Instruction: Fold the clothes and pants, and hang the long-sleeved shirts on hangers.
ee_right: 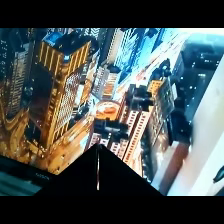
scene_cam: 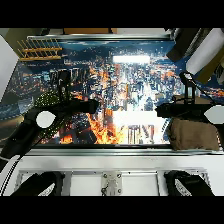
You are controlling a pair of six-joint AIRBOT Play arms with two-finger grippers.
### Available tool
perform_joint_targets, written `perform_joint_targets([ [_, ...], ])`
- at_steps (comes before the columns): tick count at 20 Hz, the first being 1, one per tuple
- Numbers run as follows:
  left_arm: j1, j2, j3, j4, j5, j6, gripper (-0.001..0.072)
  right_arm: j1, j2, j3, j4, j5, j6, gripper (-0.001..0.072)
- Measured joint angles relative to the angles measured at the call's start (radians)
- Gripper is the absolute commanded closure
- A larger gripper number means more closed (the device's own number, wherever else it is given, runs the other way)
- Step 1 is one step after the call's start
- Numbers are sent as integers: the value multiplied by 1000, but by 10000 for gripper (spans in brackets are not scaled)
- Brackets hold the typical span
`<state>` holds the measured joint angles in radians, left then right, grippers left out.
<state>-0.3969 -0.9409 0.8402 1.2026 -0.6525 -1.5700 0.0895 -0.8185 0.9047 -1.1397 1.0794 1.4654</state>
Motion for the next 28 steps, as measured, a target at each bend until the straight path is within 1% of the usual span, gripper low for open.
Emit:
perform_joint_targets([
  [3, 66, -87, 0, 196, -47, -3, 3, 0, 0, 0, 0, 0, 0, 700],
  [5, 119, -165, 0, 307, -55, -8, 3, 0, 0, 0, 0, 0, 0, 700],
  [8, 184, -280, 0, 403, -32, -11, 2, 0, 0, 0, 0, 0, 0, 700],
  [11, 220, -381, 0, 447, 1, -11, 3, 0, 0, 0, 0, 0, 0, 700],
  [12, 224, -405, 1, 455, 7, -11, 67, 0, 0, 0, 0, 0, 0, 700],
  [13, 226, -425, 1, 461, 11, -12, 270, 0, 0, 0, 0, 0, 0, 701],
  [15, 223, -444, 2, 469, 15, -16, 651, 0, 0, 0, 0, 0, 0, 700],
  [16, 219, -444, 8, 471, 14, -16, 705, 0, 0, 0, 0, 0, 0, 701],
  [19, 188, -418, 79, 471, -2, -16, 705, 0, 0, 0, 0, 0, 0, 700],
  [21, 135, -388, 160, 434, -9, -19, 705, 0, 0, 0, 0, 0, 0, 700],
  [25, -53, -366, 336, 348, 4, -18, 705, 0, 0, 0, 14, -2, 0, 700],
  [28, -210, -417, 450, 317, 19, -17, 704, 0, 0, 0, 29, -7, 0, 700],
])
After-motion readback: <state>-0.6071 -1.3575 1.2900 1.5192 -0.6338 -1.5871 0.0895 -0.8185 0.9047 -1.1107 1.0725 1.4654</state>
